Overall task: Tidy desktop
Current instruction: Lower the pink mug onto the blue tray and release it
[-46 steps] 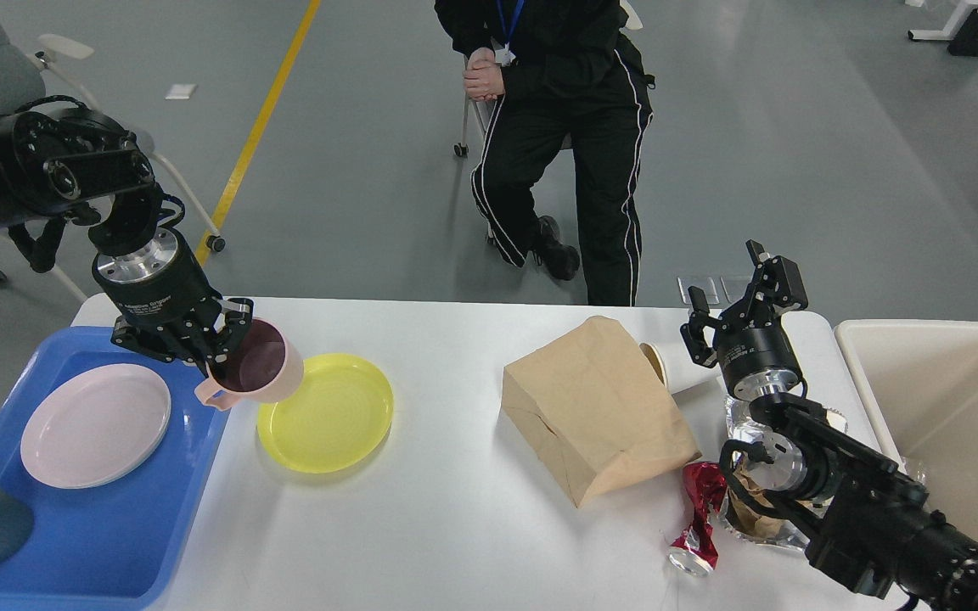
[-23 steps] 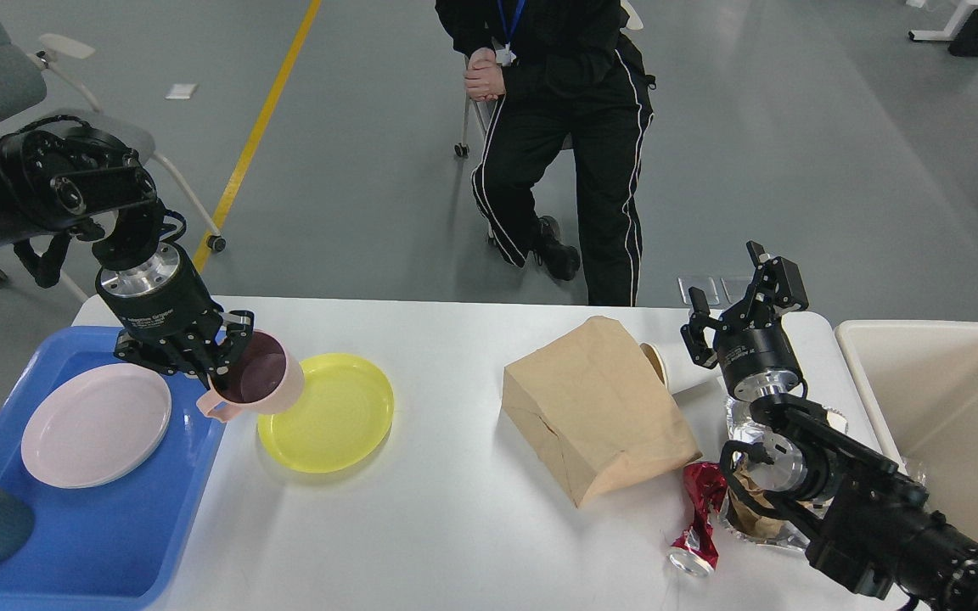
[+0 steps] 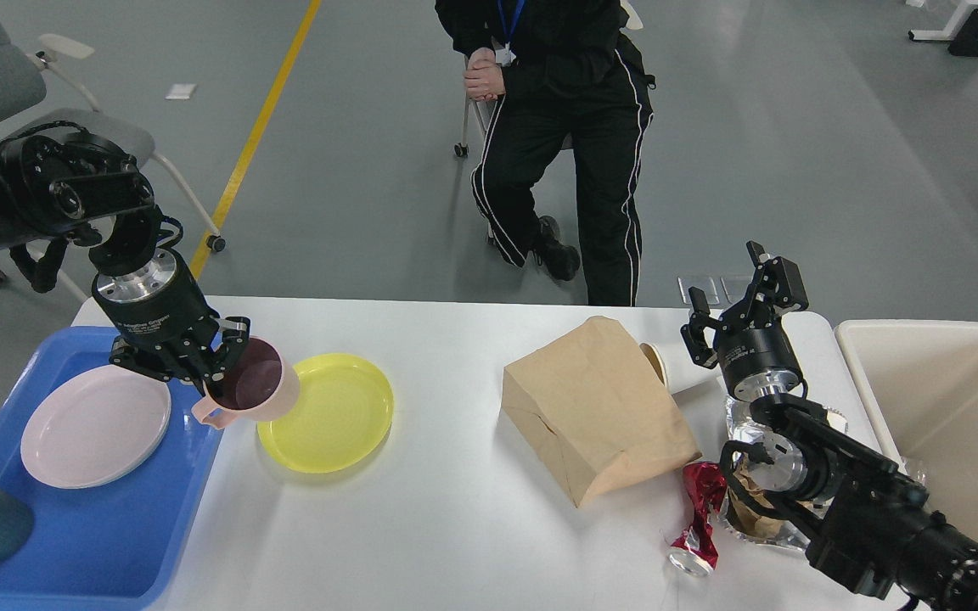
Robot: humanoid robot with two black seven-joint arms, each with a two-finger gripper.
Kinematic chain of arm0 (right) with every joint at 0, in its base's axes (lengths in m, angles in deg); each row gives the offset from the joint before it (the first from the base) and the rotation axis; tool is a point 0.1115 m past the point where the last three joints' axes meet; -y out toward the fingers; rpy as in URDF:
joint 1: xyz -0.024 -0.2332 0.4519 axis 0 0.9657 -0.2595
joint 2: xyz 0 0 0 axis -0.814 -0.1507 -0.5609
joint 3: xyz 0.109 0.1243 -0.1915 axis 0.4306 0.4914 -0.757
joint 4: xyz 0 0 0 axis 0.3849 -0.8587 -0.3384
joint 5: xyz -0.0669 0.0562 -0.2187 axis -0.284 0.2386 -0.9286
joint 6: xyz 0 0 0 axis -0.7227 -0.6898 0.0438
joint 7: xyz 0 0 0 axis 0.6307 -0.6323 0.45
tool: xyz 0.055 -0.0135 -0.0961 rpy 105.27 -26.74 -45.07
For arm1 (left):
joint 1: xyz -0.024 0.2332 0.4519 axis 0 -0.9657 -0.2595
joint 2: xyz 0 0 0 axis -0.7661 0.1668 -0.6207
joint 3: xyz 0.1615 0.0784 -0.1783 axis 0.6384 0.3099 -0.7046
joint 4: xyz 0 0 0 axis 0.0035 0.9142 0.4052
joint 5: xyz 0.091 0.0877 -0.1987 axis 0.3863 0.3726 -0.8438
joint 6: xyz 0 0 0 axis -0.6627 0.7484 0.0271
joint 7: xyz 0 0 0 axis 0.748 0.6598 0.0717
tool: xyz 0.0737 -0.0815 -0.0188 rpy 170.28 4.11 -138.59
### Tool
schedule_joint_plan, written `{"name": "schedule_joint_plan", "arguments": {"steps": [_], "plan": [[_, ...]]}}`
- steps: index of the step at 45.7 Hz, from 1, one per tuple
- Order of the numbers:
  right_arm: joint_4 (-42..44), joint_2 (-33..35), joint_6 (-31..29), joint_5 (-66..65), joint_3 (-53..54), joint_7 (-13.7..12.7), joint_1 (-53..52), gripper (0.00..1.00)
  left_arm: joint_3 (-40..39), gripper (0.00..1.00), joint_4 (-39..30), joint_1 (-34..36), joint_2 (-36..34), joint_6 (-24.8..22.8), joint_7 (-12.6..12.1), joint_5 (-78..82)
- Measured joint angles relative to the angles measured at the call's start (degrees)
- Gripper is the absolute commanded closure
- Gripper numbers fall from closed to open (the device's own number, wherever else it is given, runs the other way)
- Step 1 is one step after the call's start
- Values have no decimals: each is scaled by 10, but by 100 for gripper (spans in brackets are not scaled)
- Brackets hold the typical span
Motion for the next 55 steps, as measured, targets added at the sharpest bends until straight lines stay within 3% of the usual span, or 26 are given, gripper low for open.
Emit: {"name": "schedule_joint_plan", "arguments": {"steps": [47, 55], "plan": [[1, 1, 0, 0, 0, 0, 1, 0, 1, 100, -1, -117, -89, 0, -8, 10], [1, 1, 0, 0, 0, 0, 0, 0, 3, 100, -4, -123, -139, 0, -10, 12]]}}
